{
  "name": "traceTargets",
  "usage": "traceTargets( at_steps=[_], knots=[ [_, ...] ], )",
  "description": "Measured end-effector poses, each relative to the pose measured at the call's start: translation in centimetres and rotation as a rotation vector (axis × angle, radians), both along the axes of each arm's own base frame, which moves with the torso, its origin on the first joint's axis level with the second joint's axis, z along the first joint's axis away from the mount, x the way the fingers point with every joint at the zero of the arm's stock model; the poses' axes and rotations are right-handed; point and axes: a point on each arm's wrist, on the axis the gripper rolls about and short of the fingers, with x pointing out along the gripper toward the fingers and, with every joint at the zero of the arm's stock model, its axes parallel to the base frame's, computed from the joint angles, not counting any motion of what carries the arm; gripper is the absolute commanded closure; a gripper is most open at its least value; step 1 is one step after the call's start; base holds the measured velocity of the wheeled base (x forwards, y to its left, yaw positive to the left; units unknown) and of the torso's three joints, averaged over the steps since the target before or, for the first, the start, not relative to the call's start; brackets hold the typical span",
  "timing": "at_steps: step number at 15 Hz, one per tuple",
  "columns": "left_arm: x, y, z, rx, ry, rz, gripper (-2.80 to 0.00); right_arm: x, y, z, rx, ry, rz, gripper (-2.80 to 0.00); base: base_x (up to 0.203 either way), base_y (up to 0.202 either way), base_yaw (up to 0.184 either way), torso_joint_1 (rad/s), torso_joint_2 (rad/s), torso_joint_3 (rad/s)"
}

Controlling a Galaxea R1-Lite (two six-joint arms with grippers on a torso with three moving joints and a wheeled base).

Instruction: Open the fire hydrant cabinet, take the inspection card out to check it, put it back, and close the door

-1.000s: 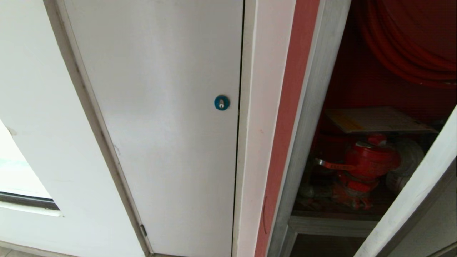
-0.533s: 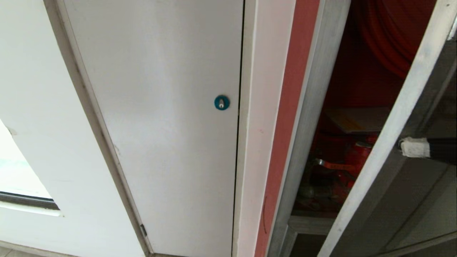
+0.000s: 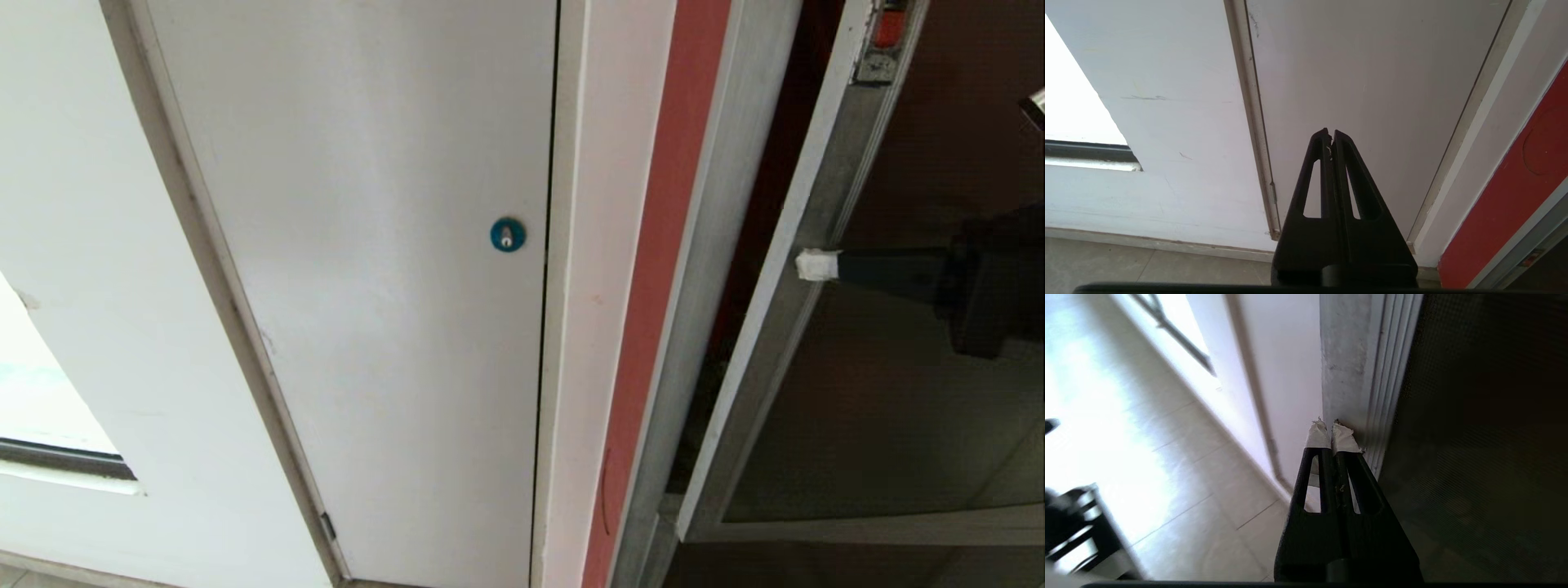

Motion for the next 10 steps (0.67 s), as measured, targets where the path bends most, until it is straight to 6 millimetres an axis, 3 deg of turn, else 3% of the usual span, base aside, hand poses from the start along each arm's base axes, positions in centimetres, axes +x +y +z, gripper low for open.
traceTargets(
  at_steps=[10],
  knots=[
    [0.0,0.0,0.0,0.0,0.0,0.0,0.0,4.9,0.4,-1.4,-0.025,-0.04,-0.199,0.0,0.0,0.0,0.0,0.0,0.0,0.0]
  ],
)
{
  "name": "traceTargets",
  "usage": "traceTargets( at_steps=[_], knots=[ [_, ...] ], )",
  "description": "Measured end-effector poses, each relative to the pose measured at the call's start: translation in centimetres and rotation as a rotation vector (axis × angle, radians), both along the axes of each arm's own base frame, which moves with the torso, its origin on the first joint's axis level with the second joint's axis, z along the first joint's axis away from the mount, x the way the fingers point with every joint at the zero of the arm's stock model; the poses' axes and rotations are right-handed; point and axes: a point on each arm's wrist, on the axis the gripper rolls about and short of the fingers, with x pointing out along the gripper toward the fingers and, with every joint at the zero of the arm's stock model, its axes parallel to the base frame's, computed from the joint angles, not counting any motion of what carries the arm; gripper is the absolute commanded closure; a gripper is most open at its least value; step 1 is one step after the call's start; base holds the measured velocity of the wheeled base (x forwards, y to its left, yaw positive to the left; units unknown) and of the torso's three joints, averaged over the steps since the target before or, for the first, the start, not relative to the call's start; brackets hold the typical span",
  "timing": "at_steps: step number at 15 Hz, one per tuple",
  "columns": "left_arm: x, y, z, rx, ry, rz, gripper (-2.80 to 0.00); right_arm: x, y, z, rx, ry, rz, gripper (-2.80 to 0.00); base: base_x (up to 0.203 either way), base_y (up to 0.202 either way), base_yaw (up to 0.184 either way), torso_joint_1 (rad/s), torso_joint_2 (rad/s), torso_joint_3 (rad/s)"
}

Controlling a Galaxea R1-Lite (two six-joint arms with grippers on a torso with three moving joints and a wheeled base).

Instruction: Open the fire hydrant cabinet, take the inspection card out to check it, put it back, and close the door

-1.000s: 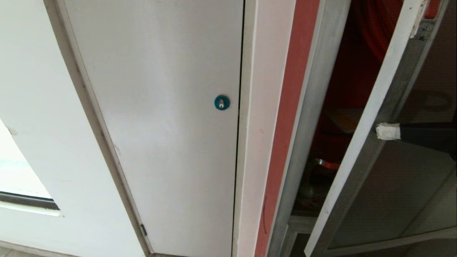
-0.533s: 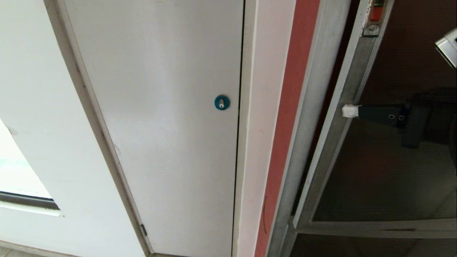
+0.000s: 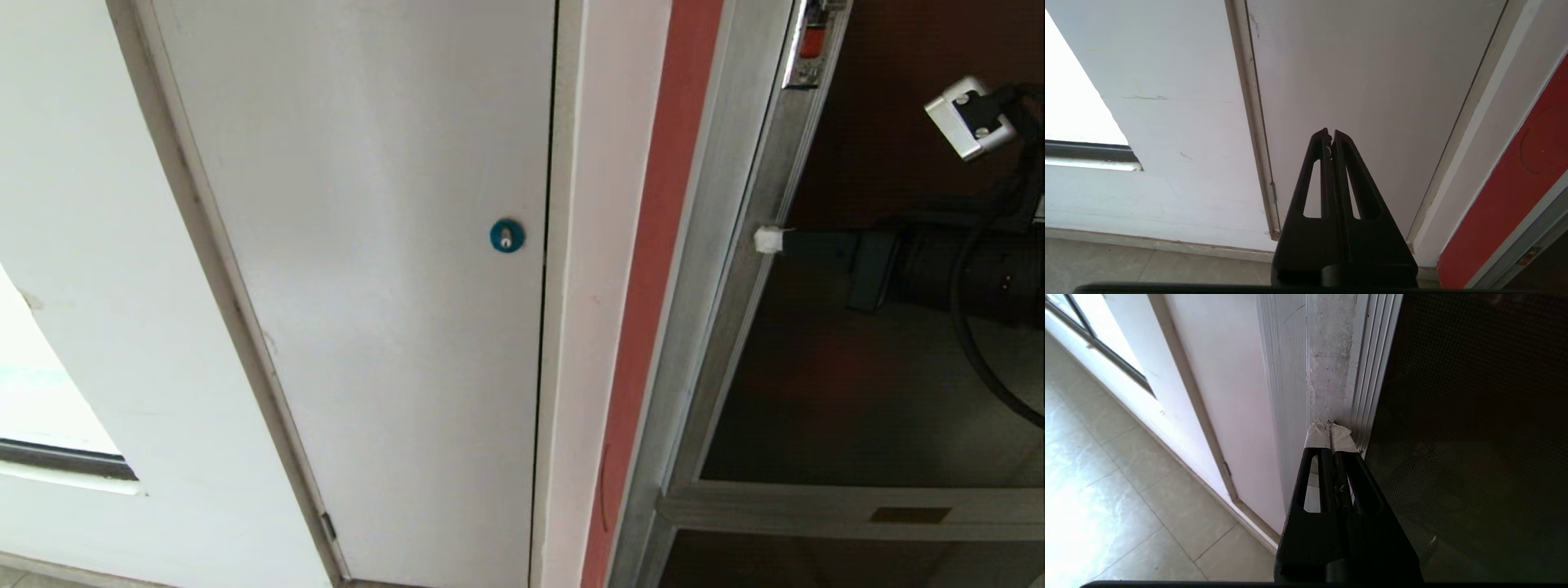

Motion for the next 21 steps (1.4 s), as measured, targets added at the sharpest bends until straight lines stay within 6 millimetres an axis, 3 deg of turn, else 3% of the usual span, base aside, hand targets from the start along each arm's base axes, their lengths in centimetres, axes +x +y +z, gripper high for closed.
traceTargets(
  at_steps=[13,17,21],
  knots=[
    [0.0,0.0,0.0,0.0,0.0,0.0,0.0,1.1,0.1,-0.3,-0.01,-0.014,-0.091,0.0,0.0,0.0,0.0,0.0,0.0,0.0],
    [0.0,0.0,0.0,0.0,0.0,-0.001,0.0,-0.8,0.6,0.5,0.009,-0.033,-0.058,0.0,0.0,0.0,0.0,0.0,0.0,0.0],
    [0.0,0.0,0.0,0.001,0.0,0.0,0.0,-3.5,1.3,3.9,0.049,-0.161,0.009,0.0,0.0,0.0,0.0,0.0,0.0,0.0]
  ],
)
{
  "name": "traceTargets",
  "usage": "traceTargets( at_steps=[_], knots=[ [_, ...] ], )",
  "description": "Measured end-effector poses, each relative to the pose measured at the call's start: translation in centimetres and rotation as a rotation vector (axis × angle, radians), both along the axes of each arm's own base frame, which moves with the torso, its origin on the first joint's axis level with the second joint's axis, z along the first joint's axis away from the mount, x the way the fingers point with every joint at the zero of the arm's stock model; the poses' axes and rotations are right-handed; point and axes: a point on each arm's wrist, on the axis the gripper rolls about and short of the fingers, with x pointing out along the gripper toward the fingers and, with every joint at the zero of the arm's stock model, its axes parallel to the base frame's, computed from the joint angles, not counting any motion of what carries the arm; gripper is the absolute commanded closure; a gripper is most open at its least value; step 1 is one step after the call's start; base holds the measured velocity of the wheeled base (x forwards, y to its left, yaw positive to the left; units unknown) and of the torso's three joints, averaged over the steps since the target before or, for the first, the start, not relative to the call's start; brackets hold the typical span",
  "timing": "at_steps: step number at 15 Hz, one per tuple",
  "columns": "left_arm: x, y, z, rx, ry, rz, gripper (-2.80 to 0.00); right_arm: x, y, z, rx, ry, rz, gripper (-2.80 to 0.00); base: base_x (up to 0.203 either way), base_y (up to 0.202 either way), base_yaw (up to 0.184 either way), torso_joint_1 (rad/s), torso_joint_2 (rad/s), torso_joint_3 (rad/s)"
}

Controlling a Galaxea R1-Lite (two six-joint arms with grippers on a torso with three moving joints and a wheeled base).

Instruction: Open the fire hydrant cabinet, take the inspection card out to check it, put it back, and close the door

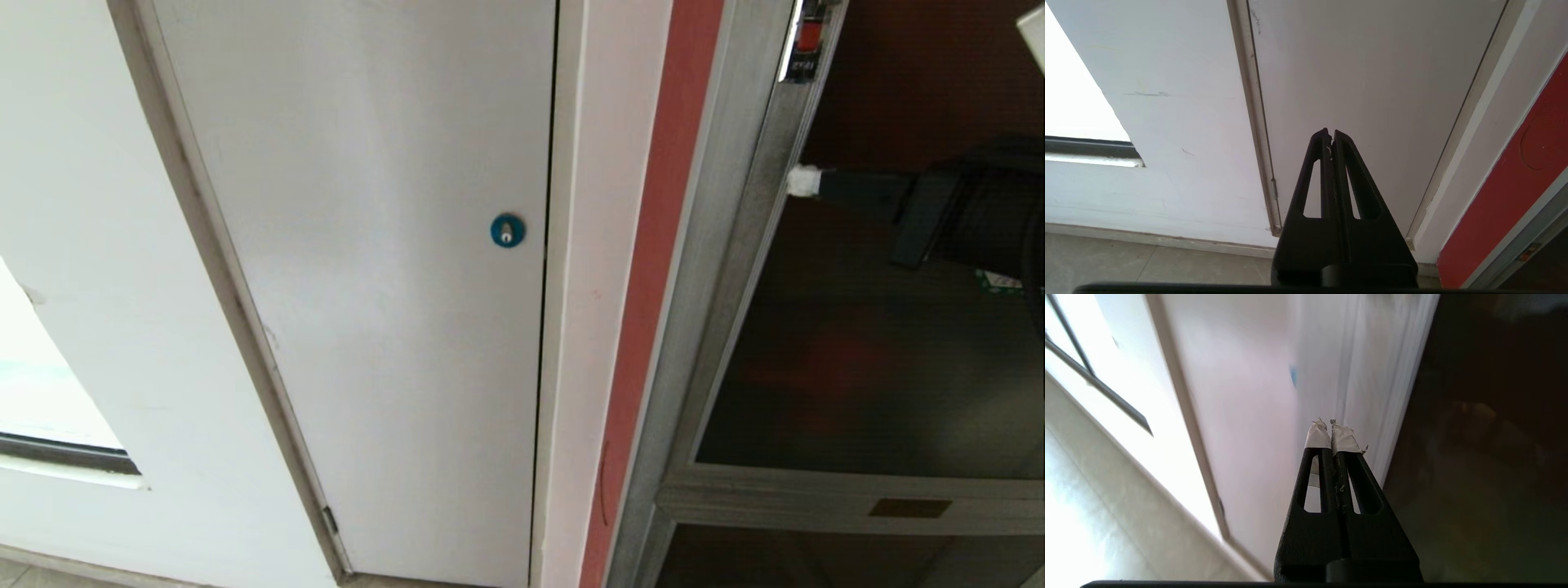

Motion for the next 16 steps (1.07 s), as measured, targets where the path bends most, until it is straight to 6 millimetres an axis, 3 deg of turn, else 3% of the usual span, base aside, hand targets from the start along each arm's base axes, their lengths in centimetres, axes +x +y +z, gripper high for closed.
traceTargets(
  at_steps=[9,13,16],
  knots=[
    [0.0,0.0,0.0,0.0,0.0,0.0,0.0,-4.9,-0.9,12.5,0.08,-0.266,0.054,0.0,0.0,0.0,0.0,0.0,0.0,0.0],
    [0.0,0.0,0.0,0.0,0.0,0.0,0.0,-3.1,0.1,15.0,0.095,-0.304,0.082,0.0,0.0,0.0,0.0,0.0,0.0,0.0],
    [0.0,0.0,0.0,0.0,0.0,0.0,0.0,-0.7,0.7,15.3,0.111,-0.325,0.035,0.0,0.0,0.0,0.0,0.0,0.0,0.0]
  ],
)
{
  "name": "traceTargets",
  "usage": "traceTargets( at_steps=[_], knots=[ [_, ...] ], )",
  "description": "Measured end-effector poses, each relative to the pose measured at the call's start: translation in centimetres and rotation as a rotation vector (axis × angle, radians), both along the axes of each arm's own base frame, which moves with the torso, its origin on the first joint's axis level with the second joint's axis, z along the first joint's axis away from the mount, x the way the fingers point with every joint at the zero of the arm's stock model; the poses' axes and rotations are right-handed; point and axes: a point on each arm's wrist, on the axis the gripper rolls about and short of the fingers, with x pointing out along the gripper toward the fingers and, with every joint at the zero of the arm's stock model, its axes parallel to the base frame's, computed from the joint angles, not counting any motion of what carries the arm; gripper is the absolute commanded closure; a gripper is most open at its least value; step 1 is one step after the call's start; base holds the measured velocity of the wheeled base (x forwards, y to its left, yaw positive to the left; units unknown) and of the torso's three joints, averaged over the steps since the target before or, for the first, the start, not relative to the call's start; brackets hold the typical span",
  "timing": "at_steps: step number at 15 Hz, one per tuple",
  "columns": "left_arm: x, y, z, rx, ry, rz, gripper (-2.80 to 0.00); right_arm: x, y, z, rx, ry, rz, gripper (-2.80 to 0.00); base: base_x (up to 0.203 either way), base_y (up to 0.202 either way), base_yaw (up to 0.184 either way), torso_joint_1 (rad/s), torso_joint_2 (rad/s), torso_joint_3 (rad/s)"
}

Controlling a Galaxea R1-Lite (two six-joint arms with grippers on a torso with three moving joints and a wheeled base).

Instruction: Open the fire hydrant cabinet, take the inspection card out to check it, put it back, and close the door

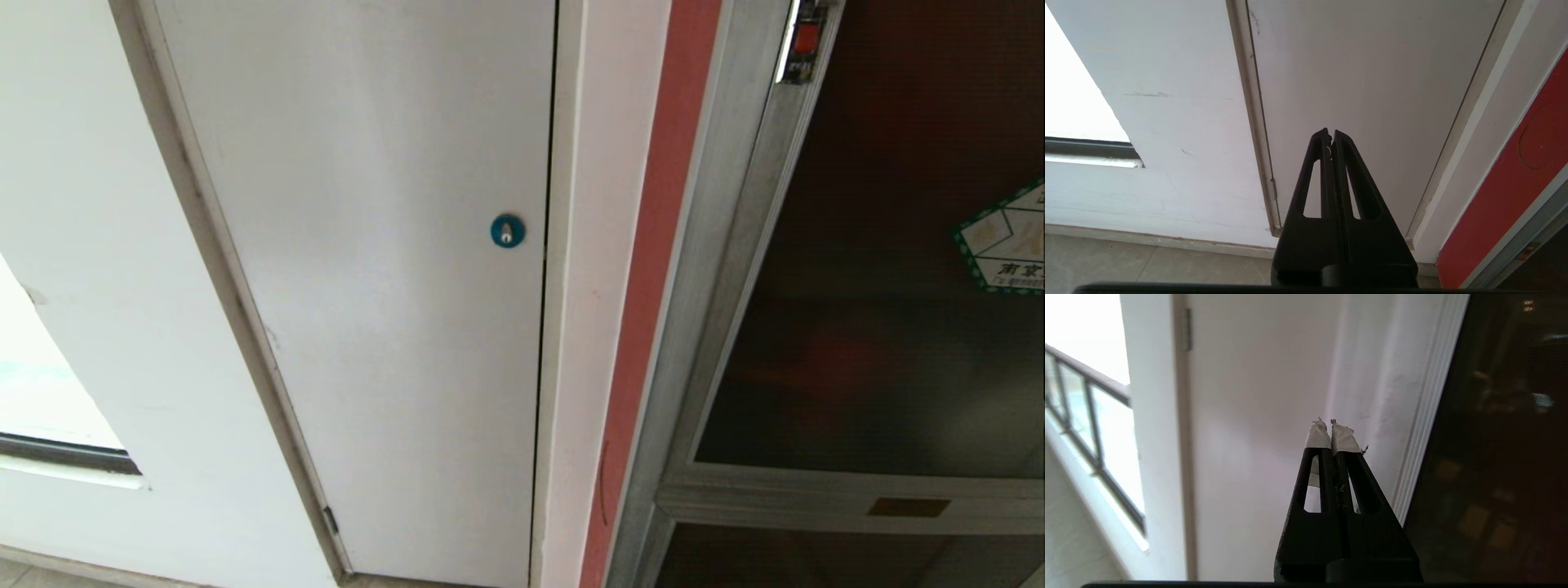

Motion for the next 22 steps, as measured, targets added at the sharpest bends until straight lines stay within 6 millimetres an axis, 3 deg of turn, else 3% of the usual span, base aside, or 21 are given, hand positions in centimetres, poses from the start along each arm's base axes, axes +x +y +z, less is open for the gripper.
traceTargets(
  at_steps=[5,15,22],
  knots=[
    [0.0,0.0,0.0,0.0,0.0,0.0,0.0,2.9,0.6,-0.8,0.031,0.017,-0.094,0.0,0.0,0.0,0.0,0.0,0.0,0.0],
    [0.0,0.0,0.0,0.0,0.0,0.0,0.0,5.9,0.5,-2.0,0.064,0.044,-0.225,0.0,0.0,0.0,0.0,0.0,0.0,0.0],
    [0.0,0.0,0.0,0.0,0.0,0.0,0.0,5.8,0.2,-2.1,0.065,0.056,-0.249,0.0,0.0,0.0,0.0,0.0,0.0,0.0]
  ],
)
